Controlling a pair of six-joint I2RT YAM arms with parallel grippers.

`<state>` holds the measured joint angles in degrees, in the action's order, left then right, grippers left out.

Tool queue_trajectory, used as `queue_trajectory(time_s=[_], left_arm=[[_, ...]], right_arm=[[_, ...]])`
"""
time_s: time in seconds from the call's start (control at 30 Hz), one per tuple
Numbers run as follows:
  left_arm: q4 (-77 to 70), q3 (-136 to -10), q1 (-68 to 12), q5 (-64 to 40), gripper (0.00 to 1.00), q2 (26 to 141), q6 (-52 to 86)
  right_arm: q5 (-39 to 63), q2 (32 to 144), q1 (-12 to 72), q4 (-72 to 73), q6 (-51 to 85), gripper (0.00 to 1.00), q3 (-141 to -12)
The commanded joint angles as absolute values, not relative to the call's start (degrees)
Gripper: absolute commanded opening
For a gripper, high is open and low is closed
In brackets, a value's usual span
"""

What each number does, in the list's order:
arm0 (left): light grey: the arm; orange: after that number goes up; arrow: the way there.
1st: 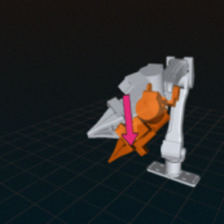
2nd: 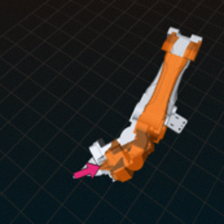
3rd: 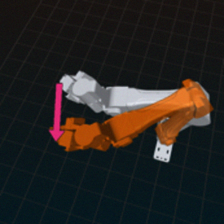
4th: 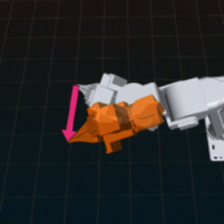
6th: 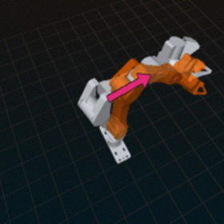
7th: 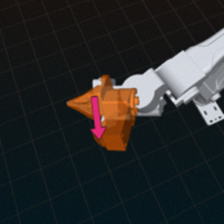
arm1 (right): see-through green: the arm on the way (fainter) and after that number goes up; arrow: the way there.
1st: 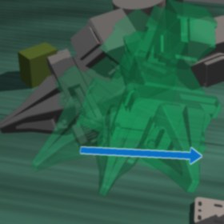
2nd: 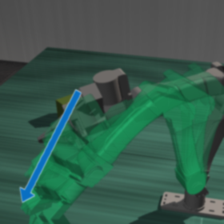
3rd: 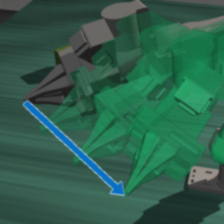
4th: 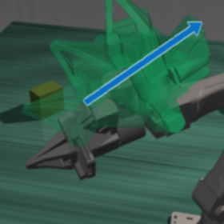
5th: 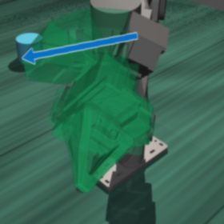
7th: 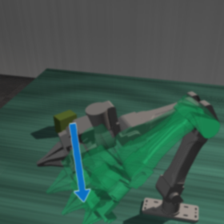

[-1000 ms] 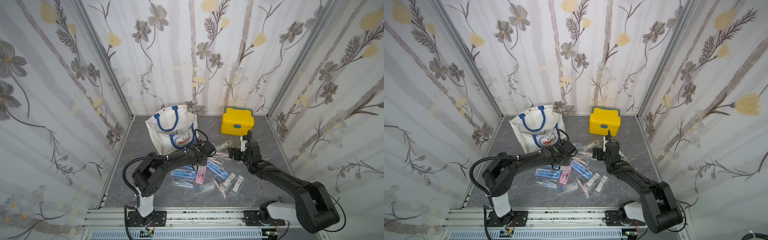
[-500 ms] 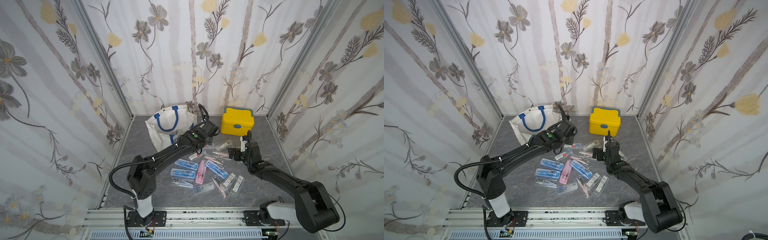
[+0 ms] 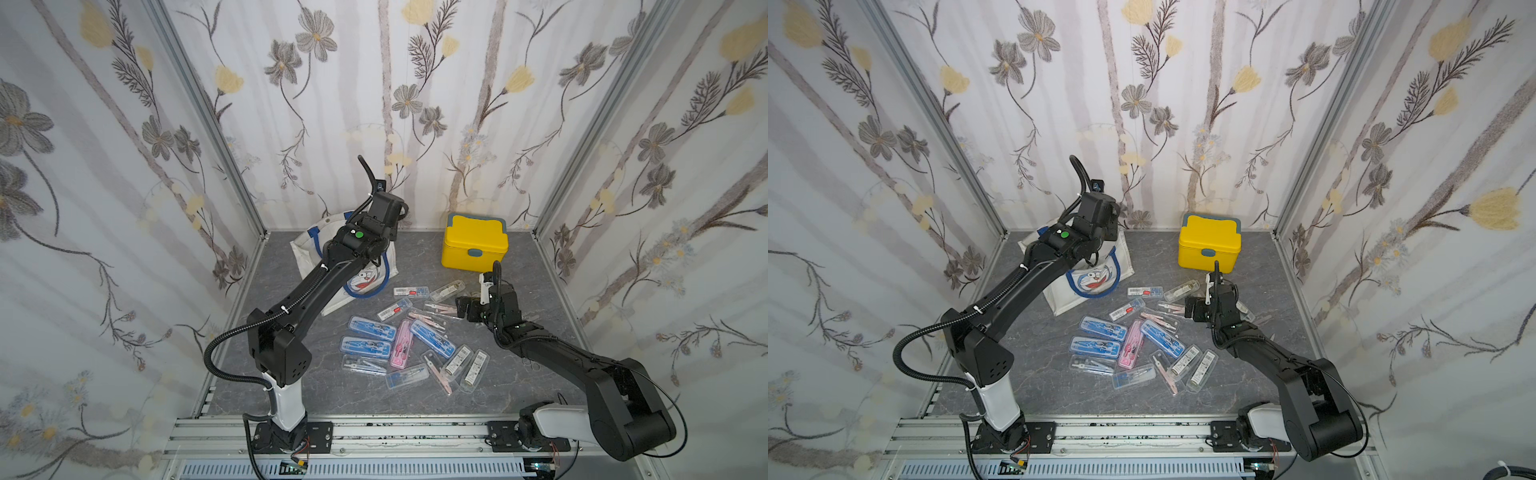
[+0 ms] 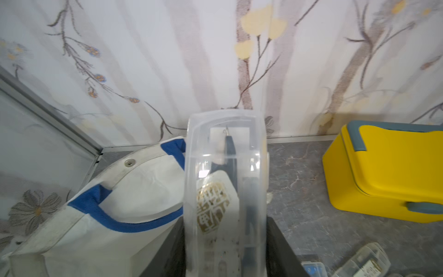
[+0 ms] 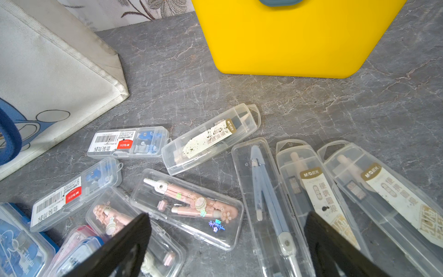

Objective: Put the compass set into the canvas bag
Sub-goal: Place the compass set in the canvas bag.

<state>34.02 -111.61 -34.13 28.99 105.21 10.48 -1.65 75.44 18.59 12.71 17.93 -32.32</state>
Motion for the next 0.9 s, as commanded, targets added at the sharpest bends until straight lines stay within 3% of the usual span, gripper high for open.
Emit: queue_trajectory(time_s=[0.0,0.3,0.5,0.87], left_arm=[[33.11,-109.81,-31.34,30.14,0.43,104.76,9.18],[30.39,-102.16,-24.60,27.39,0.43,106.01,5.67],[28.39,-98.39,-23.74,22.17,0.43,109.46,2.13],[26.60,-96.88,-22.61,22.05,0.43,115.98,0.01]], right_arm=[[-1.58,75.93,18.63,14.12,17.93,1.00,-32.95],[-1.75,76.73,18.63,13.37,18.02,1.00,-34.01],[-2.11,76.64,18.63,12.54,18.08,1.00,-34.37],[-2.92,75.39,18.59,10.97,18.25,1.00,-35.07]])
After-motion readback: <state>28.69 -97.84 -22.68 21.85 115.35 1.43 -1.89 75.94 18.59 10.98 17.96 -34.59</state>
